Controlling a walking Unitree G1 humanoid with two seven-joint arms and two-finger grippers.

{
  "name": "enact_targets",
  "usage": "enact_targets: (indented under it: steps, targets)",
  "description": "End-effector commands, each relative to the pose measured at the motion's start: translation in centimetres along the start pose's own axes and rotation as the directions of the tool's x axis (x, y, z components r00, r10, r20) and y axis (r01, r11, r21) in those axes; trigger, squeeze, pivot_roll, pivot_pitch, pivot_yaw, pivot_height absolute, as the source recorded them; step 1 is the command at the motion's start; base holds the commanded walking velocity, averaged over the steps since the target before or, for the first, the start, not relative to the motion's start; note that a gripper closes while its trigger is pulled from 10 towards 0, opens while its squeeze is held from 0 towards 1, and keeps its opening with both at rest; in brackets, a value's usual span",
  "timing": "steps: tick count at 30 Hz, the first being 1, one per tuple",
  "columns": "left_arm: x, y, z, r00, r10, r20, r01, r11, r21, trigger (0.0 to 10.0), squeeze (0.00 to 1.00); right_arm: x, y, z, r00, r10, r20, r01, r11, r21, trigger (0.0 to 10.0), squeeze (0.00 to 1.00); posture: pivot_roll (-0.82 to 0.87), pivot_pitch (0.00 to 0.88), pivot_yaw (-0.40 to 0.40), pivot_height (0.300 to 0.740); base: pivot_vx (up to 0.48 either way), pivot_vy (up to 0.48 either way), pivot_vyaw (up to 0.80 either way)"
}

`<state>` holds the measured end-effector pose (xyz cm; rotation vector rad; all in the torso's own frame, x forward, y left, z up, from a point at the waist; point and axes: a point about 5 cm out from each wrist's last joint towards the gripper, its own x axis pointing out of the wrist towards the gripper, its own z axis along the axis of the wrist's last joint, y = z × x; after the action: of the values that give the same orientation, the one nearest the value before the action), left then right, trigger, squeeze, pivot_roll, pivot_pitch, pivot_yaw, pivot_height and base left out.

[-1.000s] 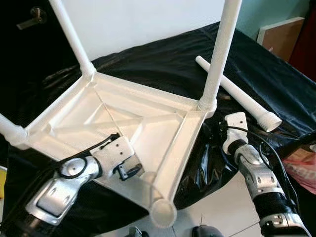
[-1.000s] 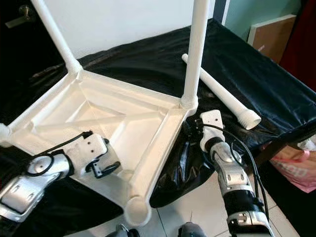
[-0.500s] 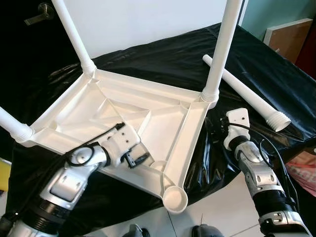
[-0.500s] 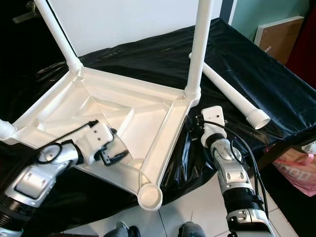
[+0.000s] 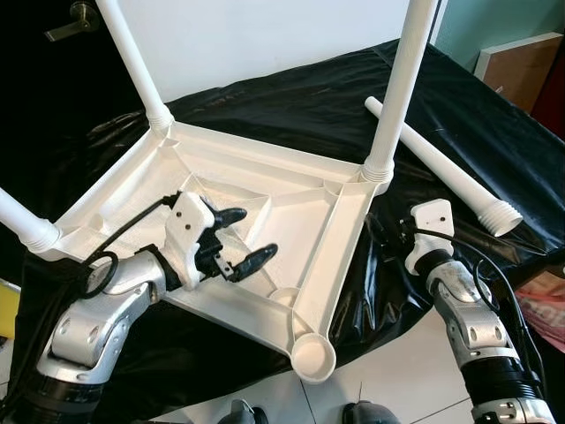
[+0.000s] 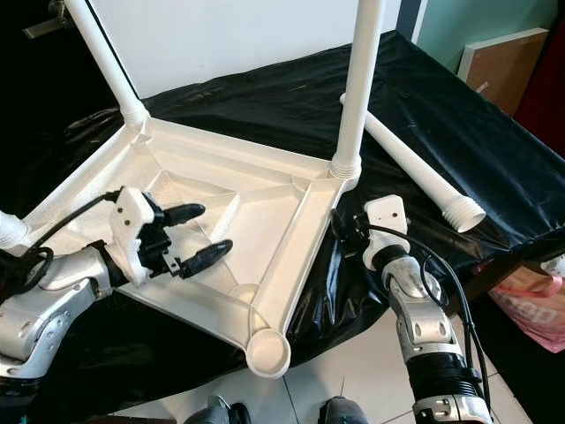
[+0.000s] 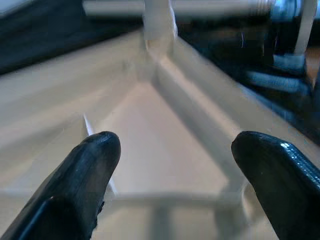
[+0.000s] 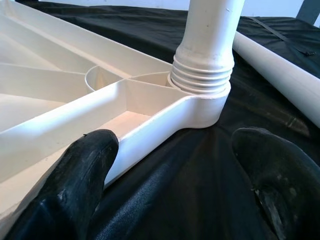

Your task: Building children table

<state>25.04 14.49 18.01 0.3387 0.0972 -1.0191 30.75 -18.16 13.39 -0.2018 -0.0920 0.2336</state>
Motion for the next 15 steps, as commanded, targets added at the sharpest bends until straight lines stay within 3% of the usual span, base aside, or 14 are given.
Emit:
enact_targets:
  steps: [1, 5, 9, 10, 12, 13, 15]
  targets:
    - [-0.1, -1.1, -1.1, 0.983, -0.169, -0.069, 0.171, 0.985, 0.015, 10.0, 0.00, 0.1, 0.2, 0.3, 1.000, 0.014, 0.017, -0.014, 1.000, -0.001, 10.0, 0.00, -0.08, 0.118, 0.066, 0.740, 0.000, 0.000, 0.00]
    - [-0.3, -1.8, -2.5, 0.966, -0.200, -0.163, 0.206, 0.978, 0.024, 10.0, 0.00, 0.1, 0.1, 0.7, 0.999, 0.022, 0.023, -0.022, 1.000, -0.010, 10.0, 0.00, -0.08, 0.119, 0.059, 0.740, 0.000, 0.000, 0.00]
    - [-0.4, -1.8, -2.6, 0.965, -0.198, -0.173, 0.204, 0.979, 0.019, 10.0, 0.00, 0.1, 0.1, 0.7, 0.999, 0.024, 0.023, -0.024, 1.000, -0.011, 10.0, 0.00, -0.08, 0.120, 0.059, 0.740, 0.000, 0.000, 0.00]
    - [-0.7, -1.8, -2.8, 0.962, -0.200, -0.186, 0.205, 0.979, 0.007, 10.0, 0.40, 0.0, 0.0, 0.8, 0.999, 0.027, 0.022, -0.027, 1.000, -0.014, 10.0, 0.00, -0.08, 0.123, 0.057, 0.740, 0.000, 0.000, 0.00]
    - [-0.9, -1.7, -2.9, 0.960, -0.203, -0.194, 0.207, 0.978, -0.001, 10.0, 0.40, 0.0, 0.0, 0.8, 0.999, 0.029, 0.022, -0.029, 0.999, -0.016, 10.0, 0.00, -0.08, 0.123, 0.057, 0.740, 0.000, 0.000, 0.00]
    - [-1.0, -1.6, -3.1, 0.957, -0.202, -0.206, 0.203, 0.979, -0.016, 10.0, 1.00, -0.1, 0.0, 0.9, 0.999, 0.032, 0.023, -0.032, 0.999, -0.020, 10.0, 0.00, -0.08, 0.125, 0.057, 0.740, 0.000, 0.000, 0.00]
    - [-1.0, -1.6, -3.1, 0.957, -0.202, -0.206, 0.203, 0.979, -0.016, 10.0, 1.00, -0.1, 0.0, 0.9, 0.999, 0.032, 0.023, -0.032, 0.999, -0.020, 10.0, 0.00, -0.08, 0.125, 0.057, 0.740, 0.000, 0.000, 0.00]
